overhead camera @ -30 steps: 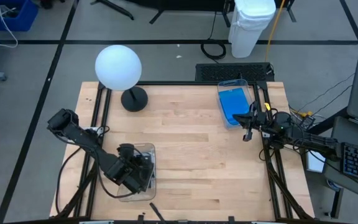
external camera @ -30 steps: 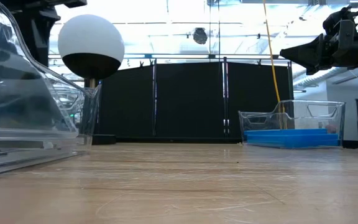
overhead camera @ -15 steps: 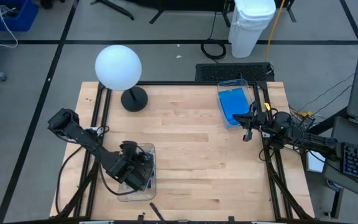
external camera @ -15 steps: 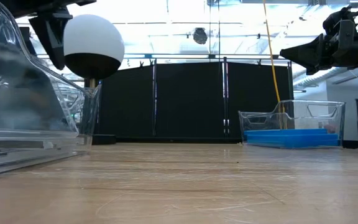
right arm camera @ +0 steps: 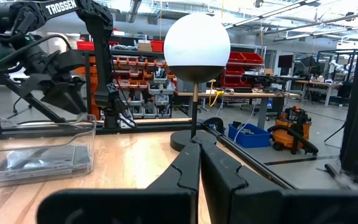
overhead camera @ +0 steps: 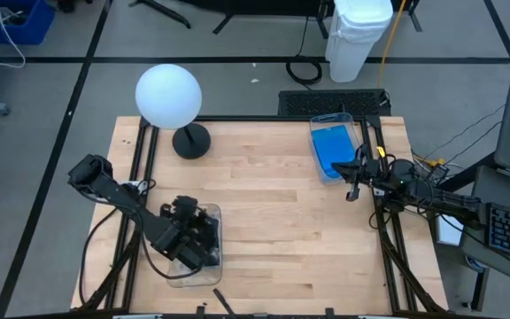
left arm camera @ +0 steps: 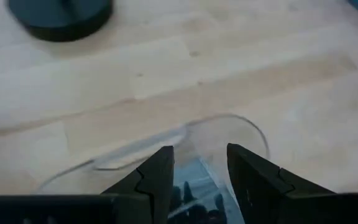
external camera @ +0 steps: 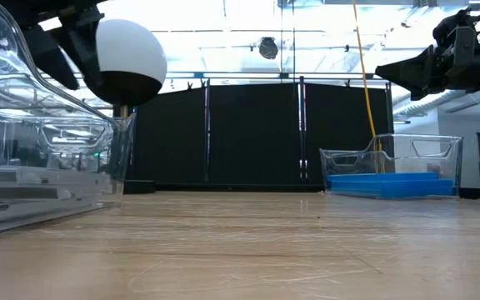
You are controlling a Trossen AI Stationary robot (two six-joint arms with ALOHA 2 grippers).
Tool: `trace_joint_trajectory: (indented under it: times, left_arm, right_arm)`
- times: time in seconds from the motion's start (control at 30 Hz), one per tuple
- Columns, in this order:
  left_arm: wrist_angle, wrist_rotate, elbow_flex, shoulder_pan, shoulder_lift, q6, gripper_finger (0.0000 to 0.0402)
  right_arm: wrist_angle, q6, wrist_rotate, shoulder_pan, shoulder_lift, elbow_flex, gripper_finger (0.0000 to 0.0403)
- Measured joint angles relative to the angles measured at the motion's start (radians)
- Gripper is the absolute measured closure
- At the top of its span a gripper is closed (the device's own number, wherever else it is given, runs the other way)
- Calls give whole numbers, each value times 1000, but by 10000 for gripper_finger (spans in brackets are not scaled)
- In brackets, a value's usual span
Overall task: Pick & place jewel cases by type
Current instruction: Return to Home Position
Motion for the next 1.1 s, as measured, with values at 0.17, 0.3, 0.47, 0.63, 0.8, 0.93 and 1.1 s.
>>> trace_joint_trajectory:
  times: [0.17,0.3,0.47,0.63,0.8,0.93,1.1]
  left_arm:
    - [92,65,0,-18,0,164,247]
    - [114,134,0,-35,0,236,247]
    - [164,89,0,-46,0,296,247]
    - [315,-293,0,-97,-3,696,247]
    - [302,-436,0,-121,-75,819,247]
    - [341,-451,-63,-113,-148,869,248]
    - [616,-460,-312,-87,-289,970,256]
  right_arm:
    - [0,0,0,0,0,0,399]
    - [0,0,0,0,0,0,399]
    - [0,0,0,0,0,0,399]
    - [0,0,0,0,0,0,399]
    - [0,0,0,0,0,0,399]
    - [0,0,0,0,0,0,398]
    - [0,0,0,0,0,0,398]
